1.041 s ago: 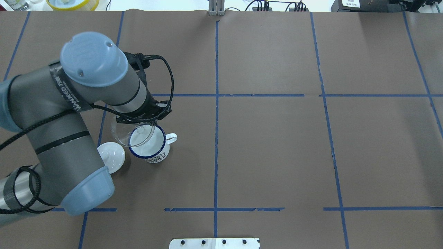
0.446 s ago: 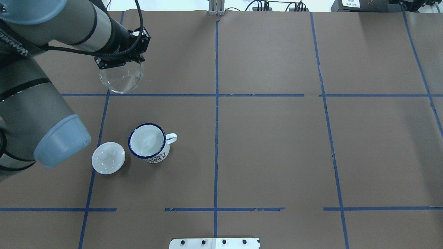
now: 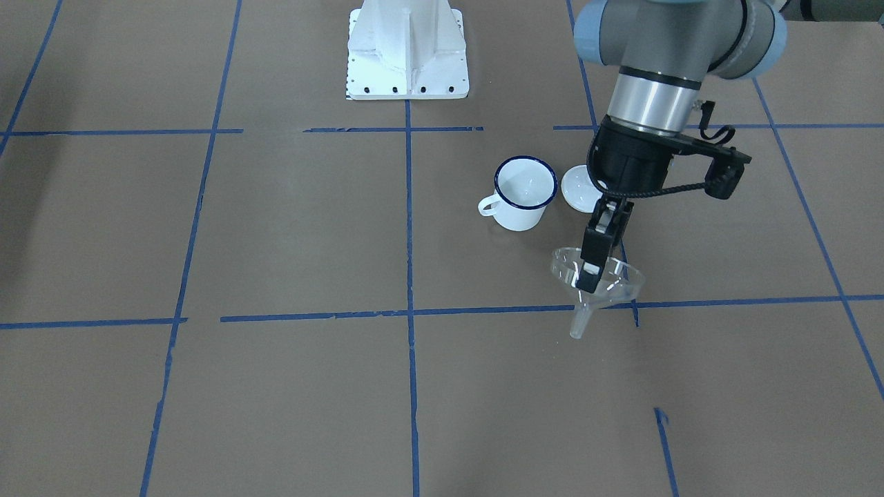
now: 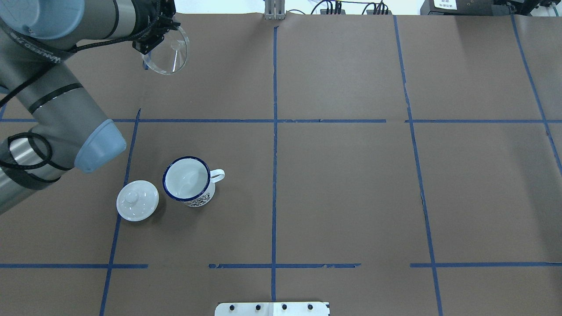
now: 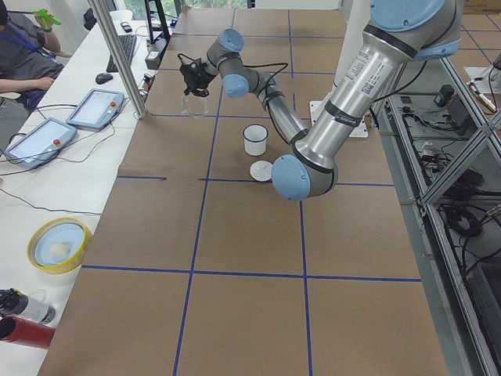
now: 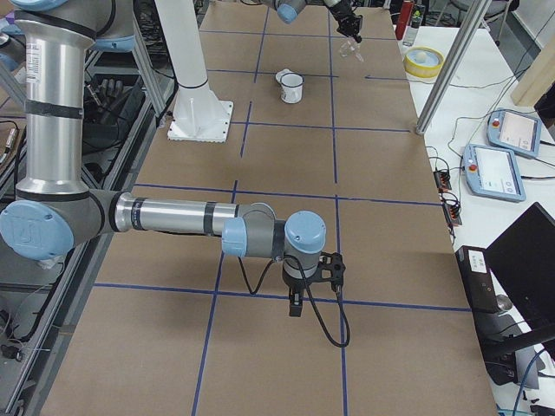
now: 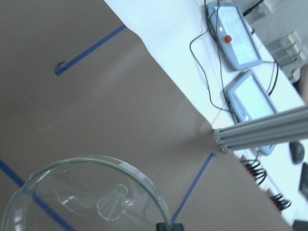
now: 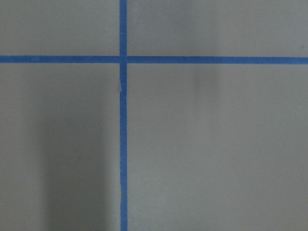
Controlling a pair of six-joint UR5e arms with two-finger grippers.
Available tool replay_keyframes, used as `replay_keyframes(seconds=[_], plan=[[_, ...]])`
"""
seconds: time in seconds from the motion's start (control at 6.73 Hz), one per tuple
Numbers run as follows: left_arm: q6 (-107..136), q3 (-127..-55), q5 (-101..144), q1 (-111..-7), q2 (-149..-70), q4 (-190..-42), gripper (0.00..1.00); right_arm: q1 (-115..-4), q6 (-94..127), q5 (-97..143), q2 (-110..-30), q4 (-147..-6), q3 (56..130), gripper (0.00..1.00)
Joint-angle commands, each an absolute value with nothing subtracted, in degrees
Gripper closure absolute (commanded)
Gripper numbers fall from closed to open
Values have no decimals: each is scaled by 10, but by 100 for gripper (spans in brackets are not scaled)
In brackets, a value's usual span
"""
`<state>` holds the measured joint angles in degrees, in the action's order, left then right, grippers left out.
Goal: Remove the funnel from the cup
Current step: 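Lift the funnel out of the mug and carry it farther from the robot, then lower the funnel onto the table and open the left gripper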
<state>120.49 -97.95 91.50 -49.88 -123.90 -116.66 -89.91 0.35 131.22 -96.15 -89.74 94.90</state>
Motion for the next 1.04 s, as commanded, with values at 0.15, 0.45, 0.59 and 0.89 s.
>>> replay_keyframes(seconds=[0.15, 0.45, 0.59, 0.89], plan=[[1287, -745, 801, -495, -1244, -1427, 100, -899, 4, 1312, -962, -897, 949, 0], [1289, -667, 773, -460, -1250, -1499, 100, -899, 4, 1312, -962, -897, 949, 0], [1288, -637, 772, -451, -1262, -1508, 100, -899, 4, 1312, -962, -897, 949, 0], [1278, -628, 774, -444, -1264, -1508, 83, -899, 4, 1312, -962, -897, 949, 0]])
